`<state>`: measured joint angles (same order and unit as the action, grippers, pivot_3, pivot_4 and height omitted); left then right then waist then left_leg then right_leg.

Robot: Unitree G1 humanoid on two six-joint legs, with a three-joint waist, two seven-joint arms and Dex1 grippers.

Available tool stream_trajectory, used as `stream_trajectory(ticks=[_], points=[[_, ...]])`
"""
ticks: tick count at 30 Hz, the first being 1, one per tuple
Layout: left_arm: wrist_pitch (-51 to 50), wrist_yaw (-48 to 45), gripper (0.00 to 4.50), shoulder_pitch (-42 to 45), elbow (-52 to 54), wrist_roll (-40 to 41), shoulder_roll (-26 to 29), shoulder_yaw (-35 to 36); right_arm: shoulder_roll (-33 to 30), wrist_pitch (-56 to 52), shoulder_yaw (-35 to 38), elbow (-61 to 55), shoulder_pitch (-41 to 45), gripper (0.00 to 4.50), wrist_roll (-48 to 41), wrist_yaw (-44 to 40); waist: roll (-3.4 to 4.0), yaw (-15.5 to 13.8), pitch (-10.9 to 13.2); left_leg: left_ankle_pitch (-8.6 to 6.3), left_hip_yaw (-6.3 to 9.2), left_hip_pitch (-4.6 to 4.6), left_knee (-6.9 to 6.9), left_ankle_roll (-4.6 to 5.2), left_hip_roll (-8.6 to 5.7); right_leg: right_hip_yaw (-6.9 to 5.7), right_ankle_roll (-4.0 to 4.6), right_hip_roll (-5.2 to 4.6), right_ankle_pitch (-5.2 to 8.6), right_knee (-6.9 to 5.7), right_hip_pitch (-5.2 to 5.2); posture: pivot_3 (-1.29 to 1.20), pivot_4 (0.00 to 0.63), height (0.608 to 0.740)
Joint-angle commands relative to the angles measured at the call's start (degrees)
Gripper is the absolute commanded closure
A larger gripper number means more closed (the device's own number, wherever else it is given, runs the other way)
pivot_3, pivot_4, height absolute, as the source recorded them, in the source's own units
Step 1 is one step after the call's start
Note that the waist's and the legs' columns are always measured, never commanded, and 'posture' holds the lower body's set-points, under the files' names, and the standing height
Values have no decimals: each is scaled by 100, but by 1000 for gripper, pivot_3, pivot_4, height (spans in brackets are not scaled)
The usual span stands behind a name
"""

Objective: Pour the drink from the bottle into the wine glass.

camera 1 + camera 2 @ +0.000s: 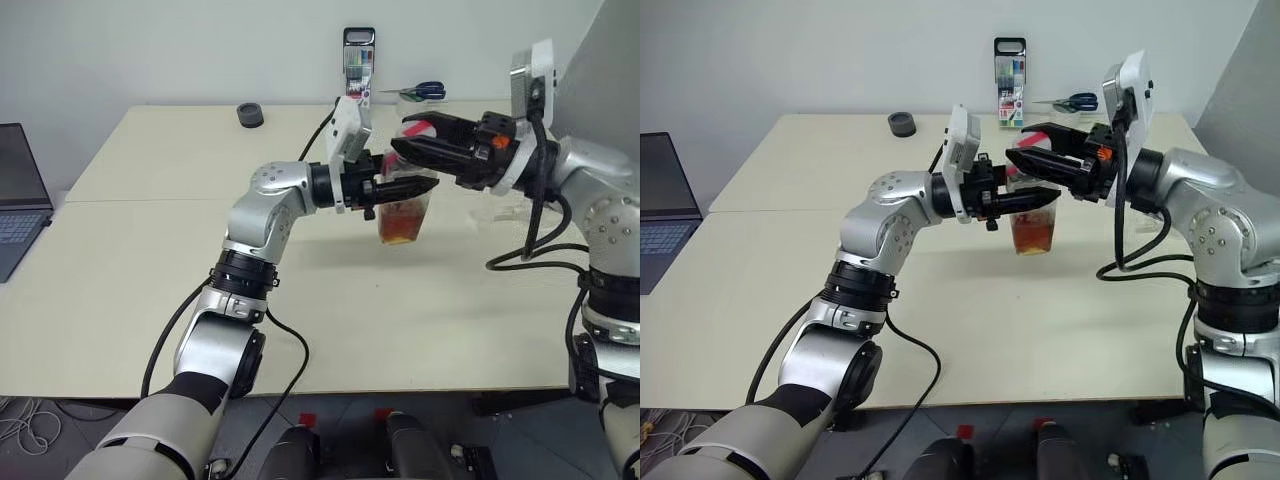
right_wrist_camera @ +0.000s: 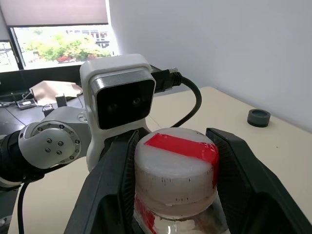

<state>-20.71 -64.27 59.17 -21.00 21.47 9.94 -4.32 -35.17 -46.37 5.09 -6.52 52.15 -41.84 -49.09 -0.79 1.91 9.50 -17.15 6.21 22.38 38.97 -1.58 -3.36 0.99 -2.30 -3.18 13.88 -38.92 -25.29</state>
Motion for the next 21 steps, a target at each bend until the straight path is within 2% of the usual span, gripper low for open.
stream_trajectory(ticks=[1, 5, 6, 11, 15, 21], points=[[95, 10, 2709, 145, 292, 76, -33, -14, -83, -283, 264, -310, -62, 1559, -352, 41, 0, -12, 0, 0, 2, 3, 1, -1, -1, -1, 0, -1, 0, 1, 0, 0, 150, 740], [96, 24, 2709, 71, 345, 65, 21, -15, -114, -509, 705, -958, -387, 176, -529, 709, 0, -29, 0, 0, 6, 9, 2, -1, -3, -2, 0, -6, 0, 6, -3, 0, 150, 740], [99, 41, 2709, 60, 358, 64, 26, -16, -91, -577, 798, -1200, -495, 20, -592, 909, 0, -30, 0, 0, 6, 10, 2, -1, -4, -2, 0, -7, 0, 4, -3, 0, 150, 740], [160, 79, 2709, 59, 285, 43, 20, -25, 326, -665, 924, -2349, -994, 20, -687, 2136, 0, -13, 0, 1, 8, 9, 1, -2, -1, -1, 0, -7, 0, 4, -3, 0, 150, 740], [244, 97, 2709, 91, 197, 10, -31, -71, 752, -529, 498, -2823, -1061, 20, -133, 3126, 0, -6, 0, 1, 5, 4, 1, -2, -1, 3, 0, -5, 0, -3, -5, 0, 150, 740], [368, 119, 2709, 217, 5, -7, -87, -75, 955, -519, 218, -2940, -1047, 20, 183, 3586, 1, -18, -1, 1, 6, 5, 2, -2, -5, 1, 0, -5, 0, -1, -3, 0, 150, 740]])
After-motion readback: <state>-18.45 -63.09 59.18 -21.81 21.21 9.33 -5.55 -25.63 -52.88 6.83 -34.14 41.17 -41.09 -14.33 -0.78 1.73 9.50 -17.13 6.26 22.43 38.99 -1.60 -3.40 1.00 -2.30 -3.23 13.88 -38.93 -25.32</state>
